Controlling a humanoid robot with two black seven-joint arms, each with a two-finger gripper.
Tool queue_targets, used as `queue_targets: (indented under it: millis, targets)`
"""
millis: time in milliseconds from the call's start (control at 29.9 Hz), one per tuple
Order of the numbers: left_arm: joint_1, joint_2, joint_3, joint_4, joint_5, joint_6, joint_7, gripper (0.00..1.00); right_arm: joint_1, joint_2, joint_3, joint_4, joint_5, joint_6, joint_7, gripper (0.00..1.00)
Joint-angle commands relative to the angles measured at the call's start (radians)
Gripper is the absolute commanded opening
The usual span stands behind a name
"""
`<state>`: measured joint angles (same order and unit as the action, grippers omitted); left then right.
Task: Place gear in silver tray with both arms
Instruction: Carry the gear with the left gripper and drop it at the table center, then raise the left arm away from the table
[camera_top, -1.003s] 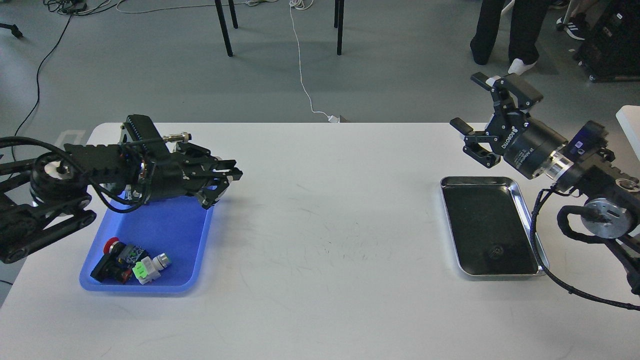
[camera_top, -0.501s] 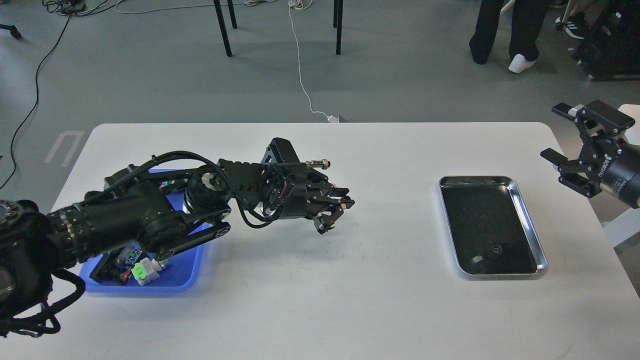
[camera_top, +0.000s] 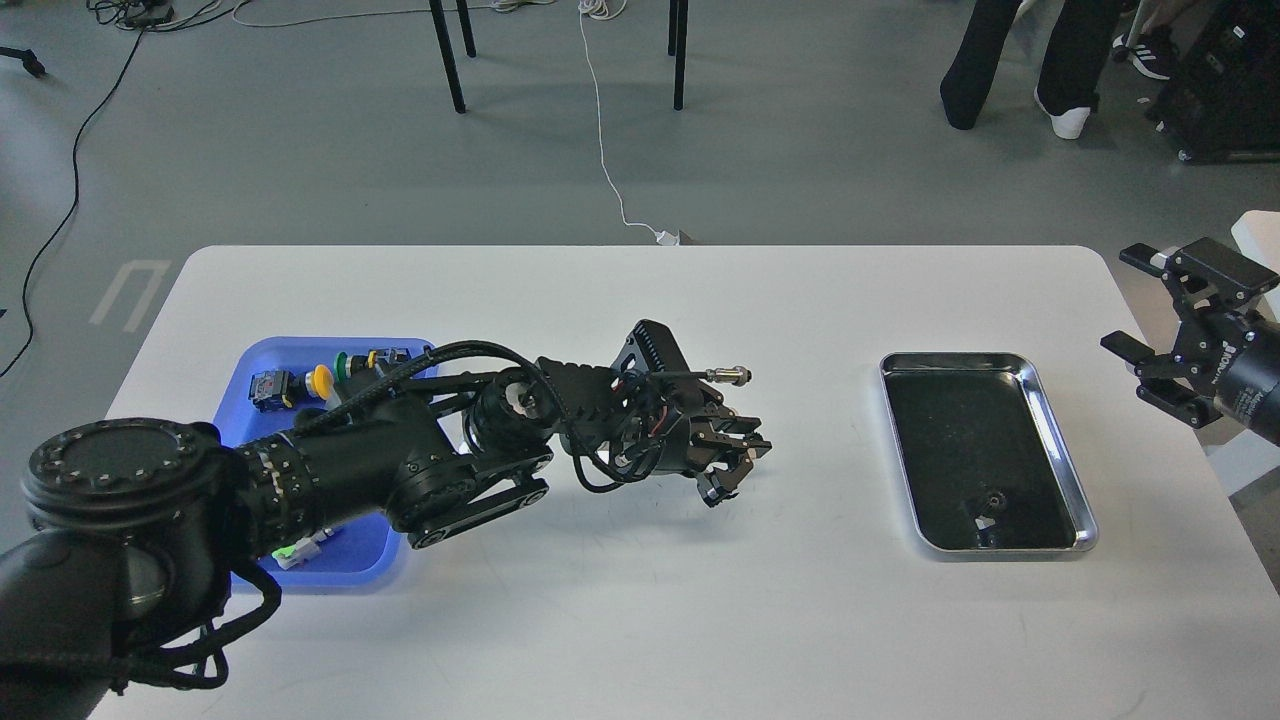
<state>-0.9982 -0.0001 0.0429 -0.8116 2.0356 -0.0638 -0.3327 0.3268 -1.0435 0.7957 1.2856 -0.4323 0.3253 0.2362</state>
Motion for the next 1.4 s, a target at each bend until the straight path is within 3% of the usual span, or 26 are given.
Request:
queue_targets:
  millis: [0,267,334,434,635,802,936,1003,1069,1237,1370]
  targets:
    - [0.026,0.0,0.029,0.0,0.001,0.009,0.0,0.15,0.0,0.0,-0.001,0.0,0.0,0.0,0.0,0.99]
    - [0.046,0.0,0.031,0.025,0.012,0.01,0.003,0.19,0.001,0.0,-0.001,0.006,0.0,0.0,-0.002,0.99]
    - [0.049,0.0,0.023,0.028,0.009,0.012,0.004,0.26,0.001,0.0,-0.001,0.004,0.0,0.0,-0.002,0.99]
    - [0.049,0.0,0.018,0.026,0.006,0.013,0.004,0.47,0.001,0.0,-0.003,0.004,0.0,0.0,-0.002,0.99]
    - [0.046,0.0,0.012,0.002,-0.003,0.059,-0.008,0.6,0.011,0.0,-0.004,0.003,-0.005,0.0,-0.006,0.99]
    - [0.046,0.021,-0.09,-0.081,-0.089,0.111,-0.011,0.7,0.064,0.003,-0.003,-0.002,-0.011,0.001,-0.07,0.99]
    - [0.043,0.129,-0.224,-0.158,-0.324,0.078,-0.009,0.84,0.158,0.013,-0.007,-0.017,-0.019,0.003,-0.147,0.99]
    - [0.041,0.175,-0.302,-0.166,-0.513,0.033,-0.009,0.88,0.225,0.029,-0.035,-0.023,-0.028,0.006,-0.21,0.99]
    - [0.038,0.213,-0.375,-0.166,-0.715,-0.01,-0.009,0.9,0.312,0.048,-0.088,-0.032,-0.035,0.009,-0.239,0.99]
    - [0.032,0.353,-0.446,-0.166,-1.171,-0.08,-0.012,0.94,0.55,0.105,-0.332,-0.081,-0.036,0.017,-0.236,0.99]
    - [0.055,0.452,-0.535,-0.166,-1.55,-0.158,-0.055,0.97,0.698,0.195,-0.499,-0.084,-0.046,0.018,-0.221,0.99]
